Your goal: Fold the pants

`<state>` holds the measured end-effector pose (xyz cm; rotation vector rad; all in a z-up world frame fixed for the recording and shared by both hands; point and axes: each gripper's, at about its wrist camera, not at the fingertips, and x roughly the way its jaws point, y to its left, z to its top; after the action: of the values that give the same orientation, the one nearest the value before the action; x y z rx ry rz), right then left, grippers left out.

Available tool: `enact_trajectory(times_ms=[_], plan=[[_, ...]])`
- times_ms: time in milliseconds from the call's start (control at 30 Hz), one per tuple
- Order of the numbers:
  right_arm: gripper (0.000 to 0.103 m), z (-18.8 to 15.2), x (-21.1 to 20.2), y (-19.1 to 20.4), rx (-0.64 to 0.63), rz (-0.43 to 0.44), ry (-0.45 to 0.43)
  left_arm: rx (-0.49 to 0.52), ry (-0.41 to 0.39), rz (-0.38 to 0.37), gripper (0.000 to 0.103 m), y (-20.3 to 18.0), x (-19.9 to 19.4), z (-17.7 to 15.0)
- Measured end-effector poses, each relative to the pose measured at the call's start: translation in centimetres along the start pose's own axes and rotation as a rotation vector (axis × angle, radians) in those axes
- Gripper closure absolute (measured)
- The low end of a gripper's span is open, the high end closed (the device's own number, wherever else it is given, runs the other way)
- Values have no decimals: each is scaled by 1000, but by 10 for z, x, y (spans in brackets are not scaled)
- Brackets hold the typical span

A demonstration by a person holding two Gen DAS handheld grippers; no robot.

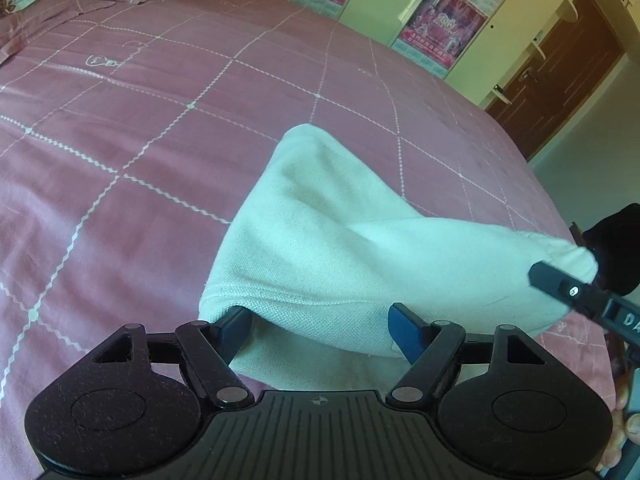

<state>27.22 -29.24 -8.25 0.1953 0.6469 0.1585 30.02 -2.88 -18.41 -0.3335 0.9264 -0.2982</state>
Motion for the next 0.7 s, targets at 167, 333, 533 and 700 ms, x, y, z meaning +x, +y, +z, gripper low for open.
enact_trajectory(times_ms=[167,333,533,700], plan=[[77,-38,28,-51,65,-117,218,74,101,59,27,-13,28,-14],[57,-66,18,-78,492,84,224,79,92,50,27,-1,21,-11],[82,-61,7,-62,419,35,175,-4,102,44,27,19,18,-3],[82,-55,1,-55,515,145,156,-40,74,76,28,31,15,-2]])
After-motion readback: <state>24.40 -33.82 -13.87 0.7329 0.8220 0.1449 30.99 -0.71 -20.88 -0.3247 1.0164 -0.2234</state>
